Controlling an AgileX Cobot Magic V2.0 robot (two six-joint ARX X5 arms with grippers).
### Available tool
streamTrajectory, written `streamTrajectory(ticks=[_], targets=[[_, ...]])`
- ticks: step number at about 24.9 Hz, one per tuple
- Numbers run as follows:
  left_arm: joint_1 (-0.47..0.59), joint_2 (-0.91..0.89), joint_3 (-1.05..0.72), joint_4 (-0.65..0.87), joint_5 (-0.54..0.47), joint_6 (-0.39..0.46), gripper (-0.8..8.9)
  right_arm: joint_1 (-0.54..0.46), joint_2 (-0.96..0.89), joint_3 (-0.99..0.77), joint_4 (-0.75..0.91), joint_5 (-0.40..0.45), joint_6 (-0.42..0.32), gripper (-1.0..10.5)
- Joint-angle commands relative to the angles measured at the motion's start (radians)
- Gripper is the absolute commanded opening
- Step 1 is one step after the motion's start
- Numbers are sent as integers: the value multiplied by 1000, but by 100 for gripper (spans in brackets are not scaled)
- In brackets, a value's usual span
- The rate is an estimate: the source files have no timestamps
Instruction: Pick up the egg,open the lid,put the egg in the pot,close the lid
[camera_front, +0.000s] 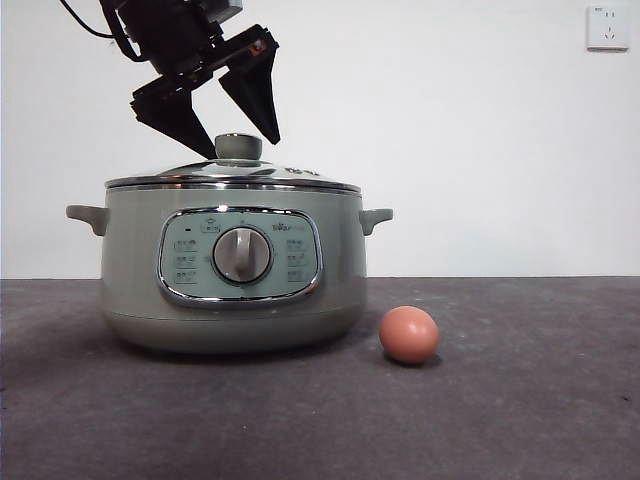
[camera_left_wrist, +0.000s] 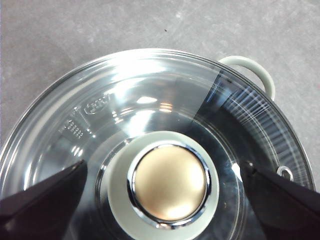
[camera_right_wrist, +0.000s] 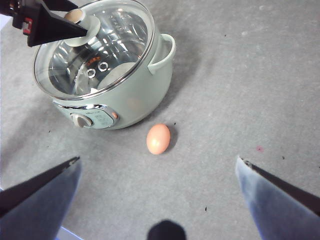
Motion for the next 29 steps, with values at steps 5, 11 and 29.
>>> streamTrajectory(ticks=[5, 11, 29], targets=[[-4, 11, 2, -10, 3, -15, 147, 1, 6, 4, 2, -3, 3, 595], [-4, 11, 2, -52, 5, -15, 112, 1, 6, 4, 2, -3, 3, 595], [-4, 4, 125, -69, 9, -18, -8, 1, 11, 4, 2, -3, 3, 595]])
